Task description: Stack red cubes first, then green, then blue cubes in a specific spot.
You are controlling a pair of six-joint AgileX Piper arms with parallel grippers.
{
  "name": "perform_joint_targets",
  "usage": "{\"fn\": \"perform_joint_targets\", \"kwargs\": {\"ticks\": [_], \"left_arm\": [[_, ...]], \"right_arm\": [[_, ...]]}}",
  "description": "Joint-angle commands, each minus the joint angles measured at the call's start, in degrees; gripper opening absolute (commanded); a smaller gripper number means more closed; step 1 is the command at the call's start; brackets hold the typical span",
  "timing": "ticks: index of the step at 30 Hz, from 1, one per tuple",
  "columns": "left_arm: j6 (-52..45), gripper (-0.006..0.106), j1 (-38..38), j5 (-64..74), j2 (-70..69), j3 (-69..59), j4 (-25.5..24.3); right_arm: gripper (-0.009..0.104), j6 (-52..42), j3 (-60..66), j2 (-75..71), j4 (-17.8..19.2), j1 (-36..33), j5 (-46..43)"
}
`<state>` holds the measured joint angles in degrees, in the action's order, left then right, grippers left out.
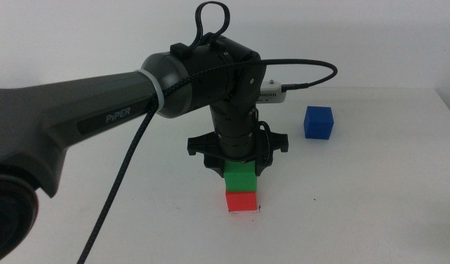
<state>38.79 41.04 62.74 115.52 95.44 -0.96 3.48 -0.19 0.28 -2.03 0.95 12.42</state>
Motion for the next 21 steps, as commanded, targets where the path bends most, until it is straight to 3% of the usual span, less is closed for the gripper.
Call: {"fn": "perform_joint_targets", "kwargs": {"ticks": [1,2,7,12,16,21], "left_arm": [[0.11,0.032,0.11,1.00,0.09,0.06,-0.04],[-1.54,0.067,0.11,-0.45,0.09,0.06,0.08],[-2.77,0.092,0.11,-0.45,-0.17,0.09,0.47],[-8.15,0.094,0.11,0.00,-6.43,1.30,-0.34],[-24.84,0.094,0.00,3.50,-16.46,1.82,-3.09],[-35.92,0.094,-0.59,6.25,-33.78,-2.46,0.96]], "right_arm": [[0.093,-0.27,0.19,-0.28,0.37,0.28,-0.40],[0.093,-0.27,0.19,-0.28,0.37,0.28,-0.40],[0.093,-0.27,0.19,-0.28,0.37,0.28,-0.40],[0.093,-0.27,0.19,-0.28,0.37,0.28,-0.40],[0.093,-0.27,0.19,-0.28,0.37,0.28,-0.40],[0.093,-0.27,0.19,-0.28,0.37,0.28,-0.40]]}}
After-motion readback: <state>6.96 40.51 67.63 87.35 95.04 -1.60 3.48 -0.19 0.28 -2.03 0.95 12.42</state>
